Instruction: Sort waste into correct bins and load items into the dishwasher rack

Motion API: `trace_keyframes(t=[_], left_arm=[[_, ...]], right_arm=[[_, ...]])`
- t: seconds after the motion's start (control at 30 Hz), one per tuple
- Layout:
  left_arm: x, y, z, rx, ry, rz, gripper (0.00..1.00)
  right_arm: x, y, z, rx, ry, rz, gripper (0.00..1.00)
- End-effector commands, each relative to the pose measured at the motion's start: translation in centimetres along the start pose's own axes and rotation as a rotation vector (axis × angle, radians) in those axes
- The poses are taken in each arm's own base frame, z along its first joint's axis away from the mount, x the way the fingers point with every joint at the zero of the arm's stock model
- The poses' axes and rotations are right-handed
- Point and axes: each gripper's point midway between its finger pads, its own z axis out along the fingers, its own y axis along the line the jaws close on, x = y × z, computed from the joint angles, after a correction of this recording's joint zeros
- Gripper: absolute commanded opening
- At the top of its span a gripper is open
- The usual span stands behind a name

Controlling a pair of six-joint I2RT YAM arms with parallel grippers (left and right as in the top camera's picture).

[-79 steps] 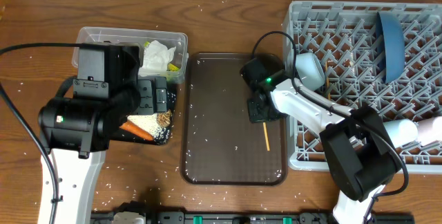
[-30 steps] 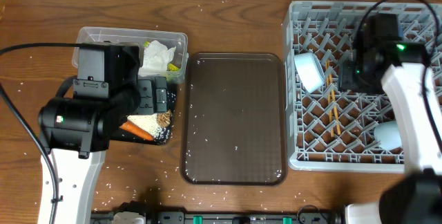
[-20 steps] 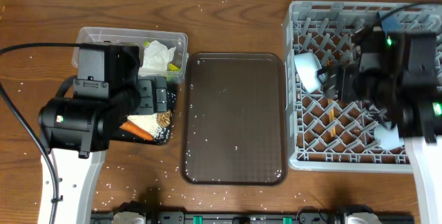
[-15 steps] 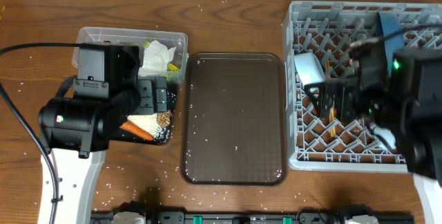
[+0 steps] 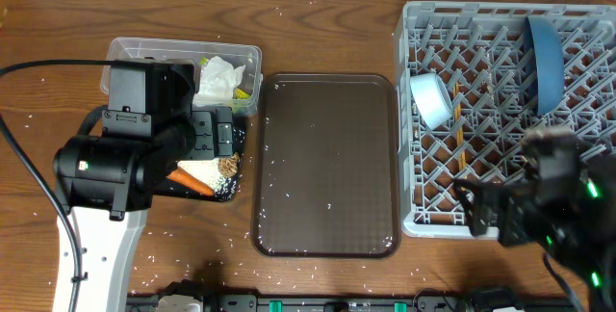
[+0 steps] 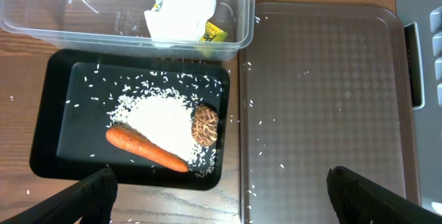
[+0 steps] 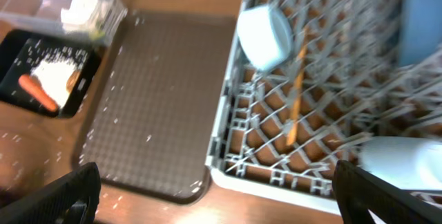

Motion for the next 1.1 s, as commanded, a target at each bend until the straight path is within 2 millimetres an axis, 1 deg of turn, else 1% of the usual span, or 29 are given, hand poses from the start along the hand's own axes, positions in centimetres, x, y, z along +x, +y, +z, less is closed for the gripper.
trace_keyframes(t=[0.0,0.1,0.2,0.3,0.37,0.5,0.57,0.63,0.73,0.83,1.07], left_arm=[[-0.2,-0.1,-0.1,0.005,-0.002,-0.003,0.98],[-0.2,-0.1,-0.1,0.005,-0.002,-0.003,0.98],[-0.2,-0.1,-0.1,0.004,-0.002,-0.004,0.98],[-0.2,-0.1,-0.1,0.004,-0.002,-0.004,0.98],[-0.2,-0.1,-0.1,0.004,-0.002,-0.003,0.98],[-0.2,-0.1,-0.1,0.005,-0.002,-0.004,0.98],[-0.2,-0.1,-0.1,0.004,-0.002,-0.003,0.98],[-0.2,-0.1,-0.1,0.005,-0.002,-0.004,0.98],[-0.2,-0.1,-0.1,0.004,-0.002,-0.004,0.98],[-0.2,-0.1,-0.1,0.005,-0.002,-0.003,0.98],[-0.2,-0.1,-0.1,0.005,-0.002,-0.003,0.98]], right_arm=[[-0.2,-1.1,-2.4,0.072,-0.112,-0.065,0.99],[-0.8,-1.2,-4.3,0.095,-0.240,-0.152,0.99],[-0.6,-1.8,-5.2,0.143,-0.330,-0.211,0.99],[0.1,-2.6,-5.0,0.200,-0.385,-0.243,0.99],[0.7,-3.3,-4.1,0.236,-0.412,-0.271,0.99],[1.6,-4.3,-1.4,0.263,-0.458,-0.285,0.99],[2.1,-4.6,0.6,0.252,-0.478,-0.292,0.99],[2.9,-4.8,3.1,0.229,-0.486,-0.299,0.99],[4.5,-4.3,6.7,0.149,-0.498,-0.321,0.99],[5.8,-4.1,9.3,0.100,-0.514,-0.338,0.99],[7.8,-5.2,13.9,0.099,-0.555,-0.349,0.99]])
